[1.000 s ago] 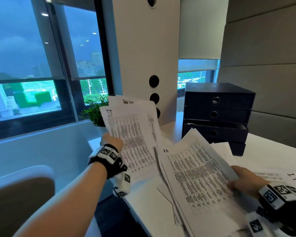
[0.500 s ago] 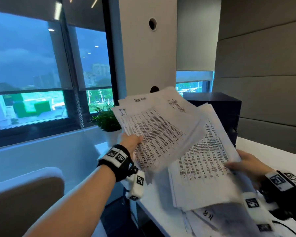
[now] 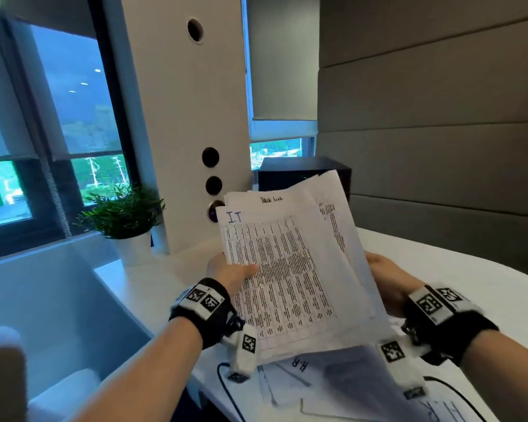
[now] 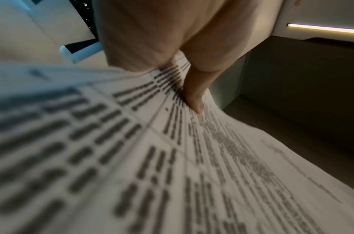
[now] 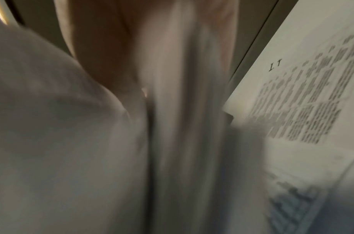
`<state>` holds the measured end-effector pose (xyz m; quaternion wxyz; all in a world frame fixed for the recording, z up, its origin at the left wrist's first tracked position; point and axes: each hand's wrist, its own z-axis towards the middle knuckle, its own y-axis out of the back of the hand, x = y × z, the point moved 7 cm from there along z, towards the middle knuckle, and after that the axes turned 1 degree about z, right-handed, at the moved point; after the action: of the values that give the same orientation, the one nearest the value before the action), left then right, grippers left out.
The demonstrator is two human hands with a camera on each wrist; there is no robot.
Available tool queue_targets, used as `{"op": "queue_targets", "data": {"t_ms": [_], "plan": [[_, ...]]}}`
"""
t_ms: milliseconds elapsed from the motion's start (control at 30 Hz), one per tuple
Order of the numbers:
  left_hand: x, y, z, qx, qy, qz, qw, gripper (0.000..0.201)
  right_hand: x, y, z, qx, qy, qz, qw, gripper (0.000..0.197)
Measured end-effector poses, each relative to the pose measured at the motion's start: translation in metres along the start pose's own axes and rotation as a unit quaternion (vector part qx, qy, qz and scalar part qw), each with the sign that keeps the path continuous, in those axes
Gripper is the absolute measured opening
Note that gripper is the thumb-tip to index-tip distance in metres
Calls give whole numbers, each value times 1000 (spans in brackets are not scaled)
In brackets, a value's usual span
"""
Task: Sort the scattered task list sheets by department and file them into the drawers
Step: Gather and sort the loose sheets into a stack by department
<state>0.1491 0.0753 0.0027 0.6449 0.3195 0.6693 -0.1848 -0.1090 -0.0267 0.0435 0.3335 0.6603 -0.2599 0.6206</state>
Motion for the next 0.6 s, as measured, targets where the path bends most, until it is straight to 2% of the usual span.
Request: {"op": "queue_targets", "data": {"t_ms": [67,100,167,200,233,300,367,400,433,467,533,600], "plan": [[1,7,-2,-35,-24,15,999,25,-33,12,13,-10,-72,-84,994,19],[-1,13,-6,-65,-44,33,996,27,-52,22,20,-11,-104,-176,979,24],[-5,25,-13,-110,-70,63,989,32,-80,46,27,-14,-142,-391,909,39],[-2,32,-7,-118,-73,68,988,34,-89,56,28,-25,-148,-450,880,45],[-2,35,-5,-127,-69,71,987,38,-94,65,29,-38,-153,-463,872,50],[0,37,4,-108,-41,97,989,43,-99,76,29,-51,-162,-452,876,59],[6,37,24,-67,-17,129,989,52,-100,77,29,-30,-175,-453,874,73],[8,37,34,-59,-11,134,989,62,-101,75,31,-19,-180,-456,871,81],[9,37,40,-58,-16,142,988,65,-100,72,31,-11,-185,-461,868,90],[10,39,50,-65,-23,147,987,60,-99,69,31,-4,-187,-472,862,97],[7,42,52,-87,-25,166,982,38,-98,61,34,15,-190,-506,841,102],[4,50,54,-107,-34,171,979,22,-97,50,35,19,-181,-544,819,92]]}}
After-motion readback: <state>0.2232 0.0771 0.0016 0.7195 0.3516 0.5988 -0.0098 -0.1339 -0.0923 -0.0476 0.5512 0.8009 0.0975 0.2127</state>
